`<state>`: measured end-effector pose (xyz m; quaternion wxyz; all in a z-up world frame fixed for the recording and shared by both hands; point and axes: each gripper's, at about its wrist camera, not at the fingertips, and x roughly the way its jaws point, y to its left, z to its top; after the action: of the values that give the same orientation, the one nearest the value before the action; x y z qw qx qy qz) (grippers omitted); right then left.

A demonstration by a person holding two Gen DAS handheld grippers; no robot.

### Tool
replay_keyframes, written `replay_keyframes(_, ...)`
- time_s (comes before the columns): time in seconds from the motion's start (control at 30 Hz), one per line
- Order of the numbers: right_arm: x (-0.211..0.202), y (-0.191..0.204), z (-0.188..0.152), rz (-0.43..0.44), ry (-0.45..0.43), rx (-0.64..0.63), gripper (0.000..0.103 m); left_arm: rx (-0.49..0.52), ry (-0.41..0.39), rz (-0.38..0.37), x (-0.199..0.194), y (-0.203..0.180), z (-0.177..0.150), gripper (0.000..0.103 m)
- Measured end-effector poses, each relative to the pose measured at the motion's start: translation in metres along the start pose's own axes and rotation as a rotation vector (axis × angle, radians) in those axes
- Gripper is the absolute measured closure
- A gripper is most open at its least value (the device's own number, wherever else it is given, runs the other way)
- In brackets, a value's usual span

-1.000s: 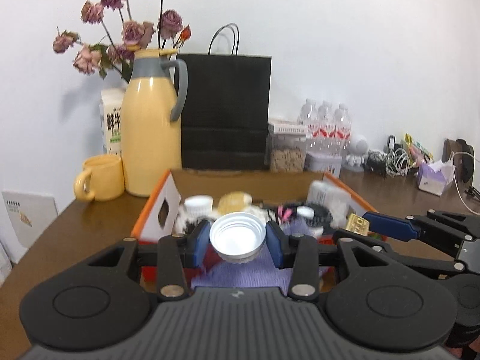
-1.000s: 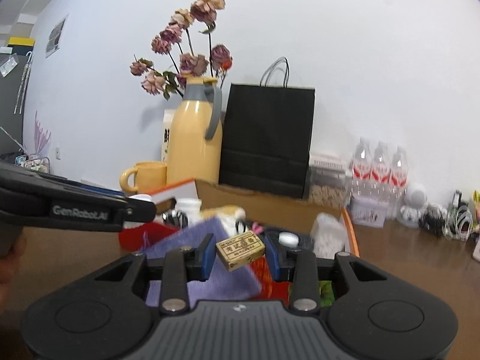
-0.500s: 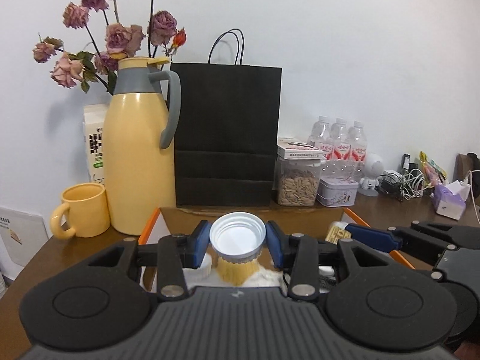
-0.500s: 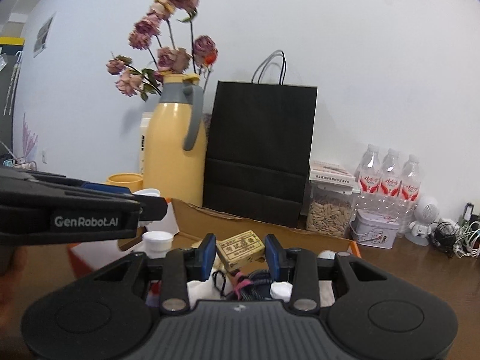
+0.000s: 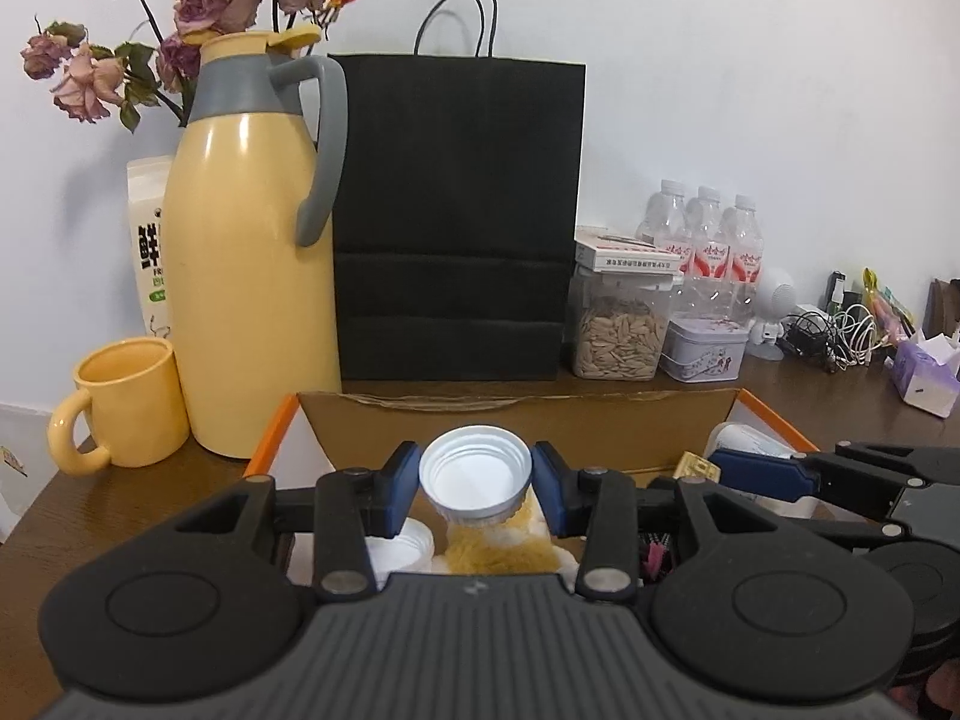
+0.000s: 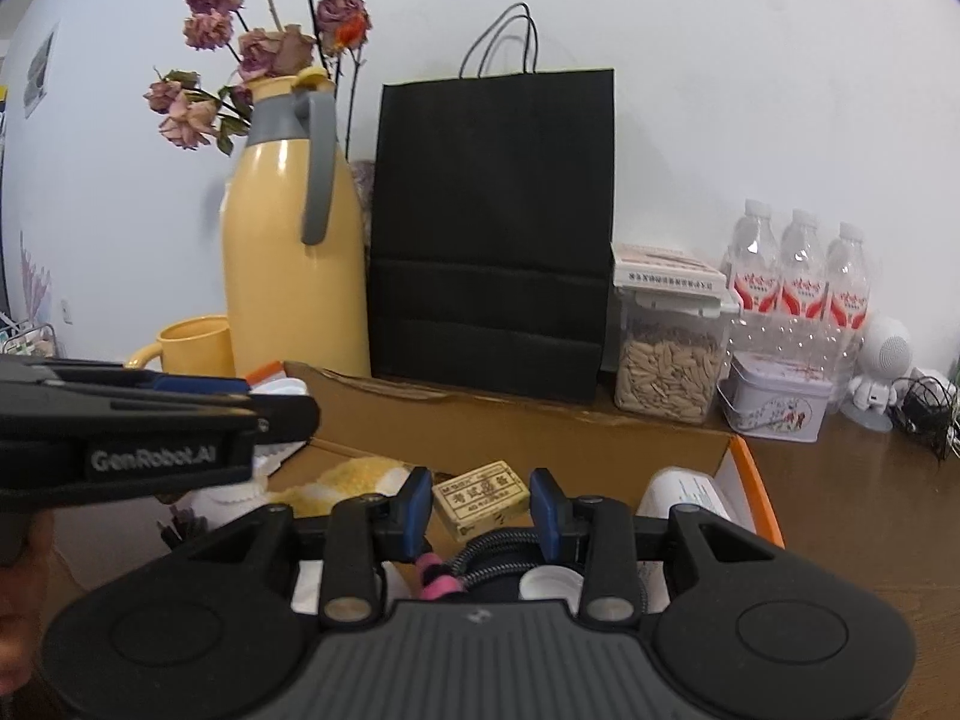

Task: Organize objects
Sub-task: 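Carry the block and cap into the box and open both grippers, then lift both tools out of the box back over the table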

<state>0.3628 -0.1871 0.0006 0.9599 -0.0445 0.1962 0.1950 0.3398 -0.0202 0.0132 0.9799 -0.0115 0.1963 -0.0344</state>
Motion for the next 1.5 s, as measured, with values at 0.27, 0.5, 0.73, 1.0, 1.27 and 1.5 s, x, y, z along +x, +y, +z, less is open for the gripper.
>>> replay_keyframes(0.27,-0.01,0.002,-0.002,-0.023,0.003,-0.022,0.041,0.012,-0.062,0.055,-0.012,-0.002,0.001,0.002)
replay_keyframes(0.5,-0.016,-0.007,0.001,-0.03,-0.013,0.019,0.0,0.01,-0.064,0.074,-0.013,-0.003,0.002,0.0)
replay_keyframes(0.73,-0.015,-0.006,0.001,-0.036,-0.006,0.015,0.0,-0.002,-0.065,0.066,-0.015,-0.002,0.003,0.0)
replay_keyframes(1.0,-0.03,-0.005,0.003,-0.051,-0.031,-0.004,0.0,0.004,-0.086,0.052,-0.036,0.0,0.004,0.0)
replay_keyframes(1.27,-0.064,0.005,-0.007,-0.071,-0.075,-0.038,0.0,-0.005,-0.097,0.055,-0.071,0.009,-0.005,0.0)
replay_keyframes(1.5,-0.098,0.025,-0.03,-0.044,-0.091,-0.069,0.0,-0.044,-0.08,0.072,-0.108,0.021,-0.024,0.0)
